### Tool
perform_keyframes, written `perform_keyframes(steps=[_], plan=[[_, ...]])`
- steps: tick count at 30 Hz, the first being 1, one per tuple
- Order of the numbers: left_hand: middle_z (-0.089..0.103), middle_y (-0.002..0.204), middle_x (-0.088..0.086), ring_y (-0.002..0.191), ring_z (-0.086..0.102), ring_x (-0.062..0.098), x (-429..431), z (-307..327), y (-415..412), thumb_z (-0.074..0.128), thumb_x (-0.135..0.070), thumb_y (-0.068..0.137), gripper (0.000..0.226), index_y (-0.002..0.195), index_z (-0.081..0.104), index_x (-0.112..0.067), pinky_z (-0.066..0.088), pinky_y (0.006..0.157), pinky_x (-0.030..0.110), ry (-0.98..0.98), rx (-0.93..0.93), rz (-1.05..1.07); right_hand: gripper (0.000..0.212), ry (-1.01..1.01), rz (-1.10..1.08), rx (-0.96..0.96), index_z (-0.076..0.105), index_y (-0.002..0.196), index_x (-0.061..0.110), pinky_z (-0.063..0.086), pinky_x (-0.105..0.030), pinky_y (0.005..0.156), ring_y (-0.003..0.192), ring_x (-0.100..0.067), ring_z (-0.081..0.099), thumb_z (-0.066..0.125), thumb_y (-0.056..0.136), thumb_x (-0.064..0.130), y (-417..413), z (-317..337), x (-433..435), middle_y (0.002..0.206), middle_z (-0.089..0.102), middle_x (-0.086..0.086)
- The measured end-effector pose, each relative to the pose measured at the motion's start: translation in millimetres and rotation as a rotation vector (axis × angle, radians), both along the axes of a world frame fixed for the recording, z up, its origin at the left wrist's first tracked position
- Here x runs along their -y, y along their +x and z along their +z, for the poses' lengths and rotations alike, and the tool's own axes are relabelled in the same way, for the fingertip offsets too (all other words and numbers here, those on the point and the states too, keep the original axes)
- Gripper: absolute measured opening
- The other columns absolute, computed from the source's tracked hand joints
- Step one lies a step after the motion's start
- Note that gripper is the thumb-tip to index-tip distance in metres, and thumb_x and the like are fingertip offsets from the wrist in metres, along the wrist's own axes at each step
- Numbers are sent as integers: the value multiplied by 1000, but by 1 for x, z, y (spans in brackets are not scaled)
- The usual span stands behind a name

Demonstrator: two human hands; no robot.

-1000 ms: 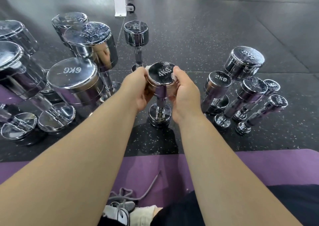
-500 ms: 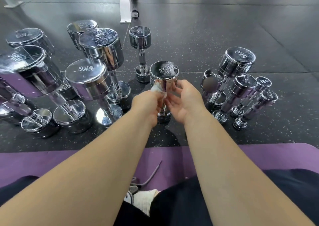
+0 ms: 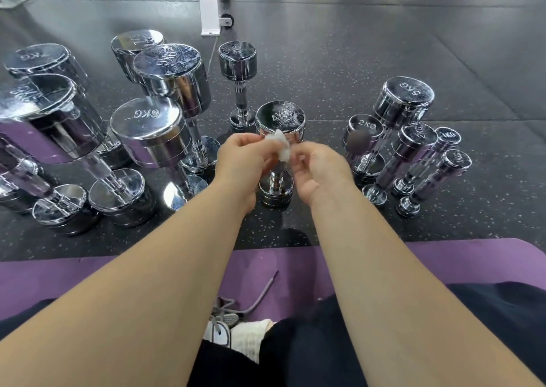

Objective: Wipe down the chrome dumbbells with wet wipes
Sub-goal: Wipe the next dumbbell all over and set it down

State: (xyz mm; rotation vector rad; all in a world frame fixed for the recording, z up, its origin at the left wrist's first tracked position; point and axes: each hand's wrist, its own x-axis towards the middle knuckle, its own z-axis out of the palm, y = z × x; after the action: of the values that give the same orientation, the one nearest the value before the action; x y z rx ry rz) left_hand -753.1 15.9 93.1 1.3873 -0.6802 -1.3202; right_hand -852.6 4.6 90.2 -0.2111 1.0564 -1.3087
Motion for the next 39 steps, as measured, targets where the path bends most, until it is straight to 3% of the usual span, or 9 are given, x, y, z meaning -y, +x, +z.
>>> perform_keyframes(steps=[3,8,12,14,18,22,27,32,39], plan=[[64,77,5,65,60,13,1,5,-1,52,2,87,14,98,56,-6,54,62,20,-44,-212,82,25,-115,-169,-107,55,80,7,48,-18,54,63,-12,57,54,84,-17,-1,9,10,76,57,-4],[61,76,-2,72,54,13,7,-4,-1,58,-8,81,13,80,59,-21,45,69,27,-76,54,164,21,-266,-218,-214,68,88,13,52,-24,77,83,-16,64,59,88,-6,7,15,15,93,69,-7],[63,77,2,72,60,15,14,-6,0,53,-5,88,10,87,58,-14,49,61,23,-98,-125,179,34,-631,-35,-1155,77,103,15,39,-19,102,116,-14,59,51,87,0,20,0,4,112,72,-2],[65,76,1,70,63,13,12,-5,-1,49,-2,93,14,90,57,-13,52,62,22,-97,-204,162,37,-683,54,-1315,76,108,14,31,-21,107,127,-19,52,46,87,5,16,2,9,116,71,-3],[68,81,-1,73,66,12,15,-11,3,48,-3,95,15,97,60,-11,55,70,24,-63,-231,190,34,-439,38,-1125,70,116,21,31,-16,108,120,-12,56,42,98,17,8,-2,13,125,66,4],[67,82,0,68,60,11,21,-25,2,44,7,90,28,98,60,-15,51,57,20,-47,-147,143,39,-301,-8,-339,49,67,17,51,-22,67,59,-6,52,34,99,1,8,-11,7,61,54,7],[63,83,-2,64,52,8,25,-26,1,40,7,75,48,103,65,-22,41,57,21,-113,-48,-1,37,-282,157,184,59,83,3,55,-25,56,61,-16,63,26,101,3,-1,-4,16,69,66,-7],[66,86,-6,73,56,7,23,-33,9,40,2,76,45,96,66,-27,46,67,25,-114,120,-152,31,-145,174,-1,62,95,7,48,-24,57,70,-17,60,32,103,11,3,-32,24,85,66,-10],[73,107,-7,91,65,14,27,-70,13,50,7,80,45,108,70,-23,51,85,35,-23,298,-223,47,-241,418,-509,65,111,18,46,-19,66,79,-9,56,45,84,-15,8,-73,16,89,66,1]])
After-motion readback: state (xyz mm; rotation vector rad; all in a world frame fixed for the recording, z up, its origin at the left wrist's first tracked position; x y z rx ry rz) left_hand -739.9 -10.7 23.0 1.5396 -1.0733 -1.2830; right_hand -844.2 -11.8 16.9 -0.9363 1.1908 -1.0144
